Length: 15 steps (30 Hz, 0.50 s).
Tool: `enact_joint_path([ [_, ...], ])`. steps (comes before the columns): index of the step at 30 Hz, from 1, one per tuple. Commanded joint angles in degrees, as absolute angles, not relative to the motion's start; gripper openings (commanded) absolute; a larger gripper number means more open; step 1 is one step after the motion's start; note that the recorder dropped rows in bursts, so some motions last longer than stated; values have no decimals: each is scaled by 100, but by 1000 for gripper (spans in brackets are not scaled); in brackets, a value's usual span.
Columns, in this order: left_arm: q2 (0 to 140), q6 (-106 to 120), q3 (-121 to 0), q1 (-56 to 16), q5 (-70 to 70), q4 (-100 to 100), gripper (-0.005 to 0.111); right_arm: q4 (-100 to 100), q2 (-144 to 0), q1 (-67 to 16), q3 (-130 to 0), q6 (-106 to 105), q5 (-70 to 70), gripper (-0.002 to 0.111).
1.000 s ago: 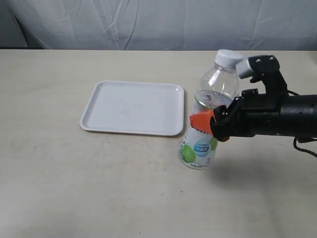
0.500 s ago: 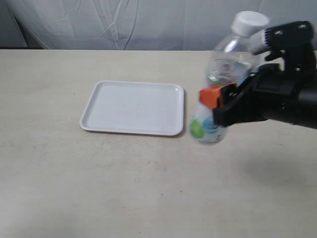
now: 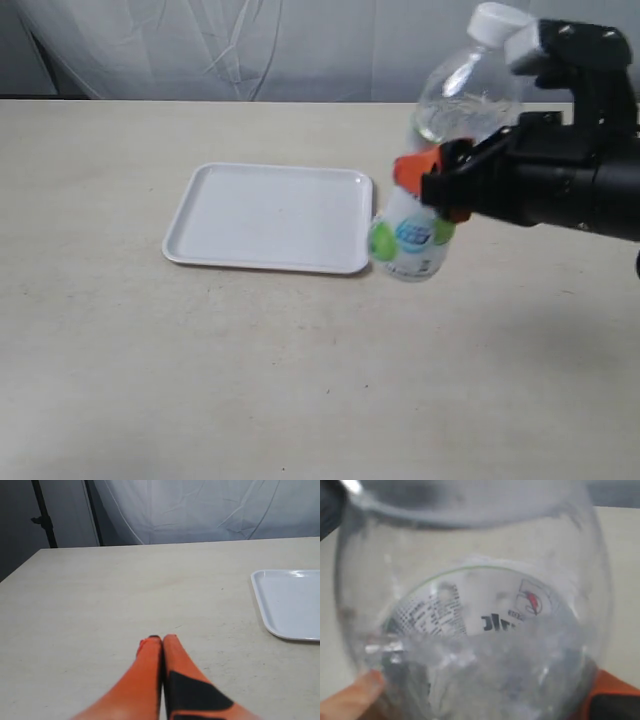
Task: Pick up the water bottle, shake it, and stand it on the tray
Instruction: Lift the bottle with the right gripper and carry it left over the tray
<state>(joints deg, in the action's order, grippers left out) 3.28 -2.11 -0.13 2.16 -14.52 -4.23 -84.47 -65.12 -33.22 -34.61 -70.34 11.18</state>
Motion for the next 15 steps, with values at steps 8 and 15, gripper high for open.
enact_joint_path([
  [8, 304, -258, 0, 220, -1373, -365, 0, -6030, -6517, -3411, -3804, -4000, 196, -1],
  [15, 304, -258, 0, 220, -1373, -376, 0, -4456, -6698, -4117, -4058, -4839, 1604, -1],
])
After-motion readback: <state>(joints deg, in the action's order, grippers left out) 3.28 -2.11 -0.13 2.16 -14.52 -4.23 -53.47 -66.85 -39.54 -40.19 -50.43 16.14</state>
